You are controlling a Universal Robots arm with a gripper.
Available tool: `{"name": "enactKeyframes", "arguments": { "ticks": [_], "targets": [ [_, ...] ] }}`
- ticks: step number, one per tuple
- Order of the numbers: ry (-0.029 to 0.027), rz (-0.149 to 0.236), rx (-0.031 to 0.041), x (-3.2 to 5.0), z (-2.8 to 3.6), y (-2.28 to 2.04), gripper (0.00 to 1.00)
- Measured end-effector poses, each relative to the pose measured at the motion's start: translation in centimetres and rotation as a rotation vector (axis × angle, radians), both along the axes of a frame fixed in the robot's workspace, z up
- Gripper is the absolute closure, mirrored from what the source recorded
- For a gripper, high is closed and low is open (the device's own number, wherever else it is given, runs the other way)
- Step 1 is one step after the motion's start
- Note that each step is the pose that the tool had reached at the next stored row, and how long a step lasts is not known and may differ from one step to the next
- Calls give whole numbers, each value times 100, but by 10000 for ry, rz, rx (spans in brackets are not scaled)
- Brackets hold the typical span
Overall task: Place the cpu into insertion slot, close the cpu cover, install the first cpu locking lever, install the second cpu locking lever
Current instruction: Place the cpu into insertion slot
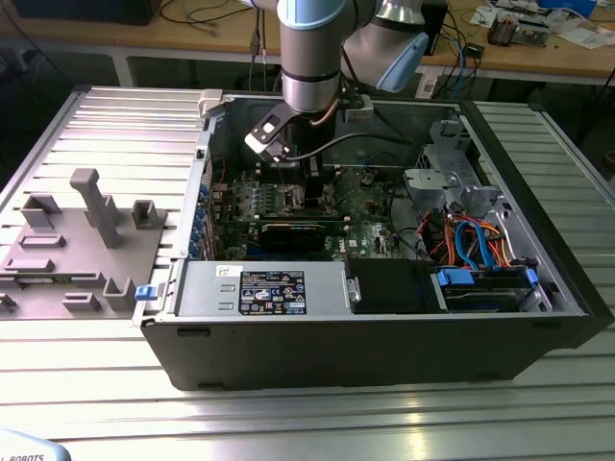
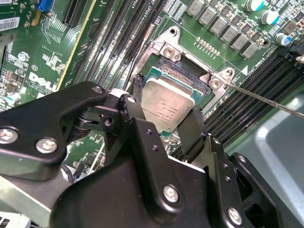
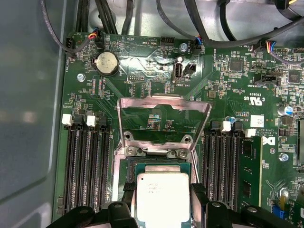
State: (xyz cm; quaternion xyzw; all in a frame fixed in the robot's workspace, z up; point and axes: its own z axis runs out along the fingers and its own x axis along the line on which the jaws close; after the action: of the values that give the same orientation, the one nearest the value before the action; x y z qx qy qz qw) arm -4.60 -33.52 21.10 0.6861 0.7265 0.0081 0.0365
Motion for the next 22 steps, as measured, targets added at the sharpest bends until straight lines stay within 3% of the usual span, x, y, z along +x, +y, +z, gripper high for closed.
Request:
{"name": "enactKeyframes", "arguments": {
  "ticks": [7, 8, 11, 22],
  "targets": [
    [0, -2, 0, 0, -13, 7, 46],
    [-1, 2, -9, 0, -30, 39, 46],
    [0, -185, -11, -27, -94, 80, 46],
    [1, -240, -11, -28, -134, 64, 46]
  ]
}}
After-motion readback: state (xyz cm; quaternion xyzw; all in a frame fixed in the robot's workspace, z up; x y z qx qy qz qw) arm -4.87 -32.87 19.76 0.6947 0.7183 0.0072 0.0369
